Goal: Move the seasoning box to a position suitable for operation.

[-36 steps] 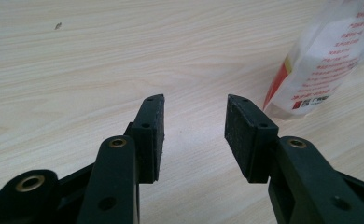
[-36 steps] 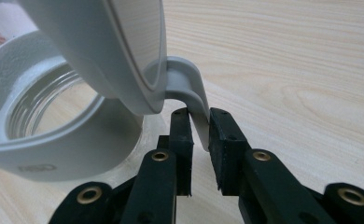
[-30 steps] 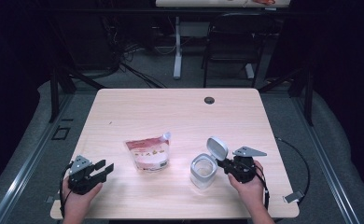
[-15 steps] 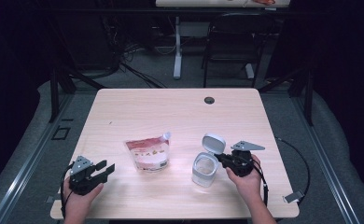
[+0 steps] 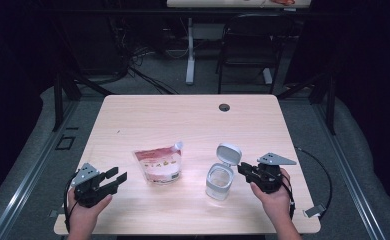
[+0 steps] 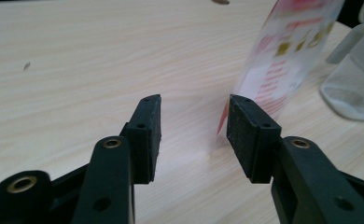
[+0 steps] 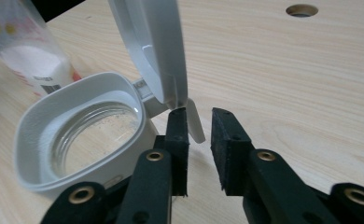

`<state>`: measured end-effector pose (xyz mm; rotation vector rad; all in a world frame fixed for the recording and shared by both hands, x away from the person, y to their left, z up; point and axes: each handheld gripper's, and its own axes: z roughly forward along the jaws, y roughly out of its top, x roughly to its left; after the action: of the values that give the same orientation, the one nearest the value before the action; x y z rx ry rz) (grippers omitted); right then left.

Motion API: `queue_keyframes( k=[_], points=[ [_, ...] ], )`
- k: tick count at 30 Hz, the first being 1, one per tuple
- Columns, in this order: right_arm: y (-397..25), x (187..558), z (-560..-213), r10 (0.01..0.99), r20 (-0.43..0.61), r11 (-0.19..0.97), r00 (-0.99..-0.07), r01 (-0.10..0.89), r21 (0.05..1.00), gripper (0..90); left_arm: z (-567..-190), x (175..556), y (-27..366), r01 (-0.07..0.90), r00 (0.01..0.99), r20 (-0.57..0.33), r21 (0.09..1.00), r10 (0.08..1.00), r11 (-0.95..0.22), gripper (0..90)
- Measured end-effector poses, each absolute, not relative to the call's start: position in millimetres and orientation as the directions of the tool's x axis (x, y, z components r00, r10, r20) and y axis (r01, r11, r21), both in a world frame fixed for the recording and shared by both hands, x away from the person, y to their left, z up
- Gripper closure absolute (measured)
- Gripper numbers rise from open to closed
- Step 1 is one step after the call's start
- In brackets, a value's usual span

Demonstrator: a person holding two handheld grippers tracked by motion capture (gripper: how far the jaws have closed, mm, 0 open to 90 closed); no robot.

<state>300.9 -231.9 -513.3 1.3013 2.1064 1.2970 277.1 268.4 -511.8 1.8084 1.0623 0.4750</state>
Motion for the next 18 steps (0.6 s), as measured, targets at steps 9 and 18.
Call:
queue_keyframes(
  k=[9, 18],
  points=[
    [-237, 277, -493, 0.82, 0.139, 0.181, -0.555, 0.482, 0.857, 71.0, -479, 275, 255, 0.415, 0.601, -0.105, 0.888, 0.792, -0.198, 56.2],
    [-228, 269, -463, 0.784, 0.111, 0.213, -0.611, 0.433, 0.876, 65.4, -452, 278, 238, 0.395, 0.65, -0.104, 0.893, 0.752, -0.218, 61.1]
  ],
)
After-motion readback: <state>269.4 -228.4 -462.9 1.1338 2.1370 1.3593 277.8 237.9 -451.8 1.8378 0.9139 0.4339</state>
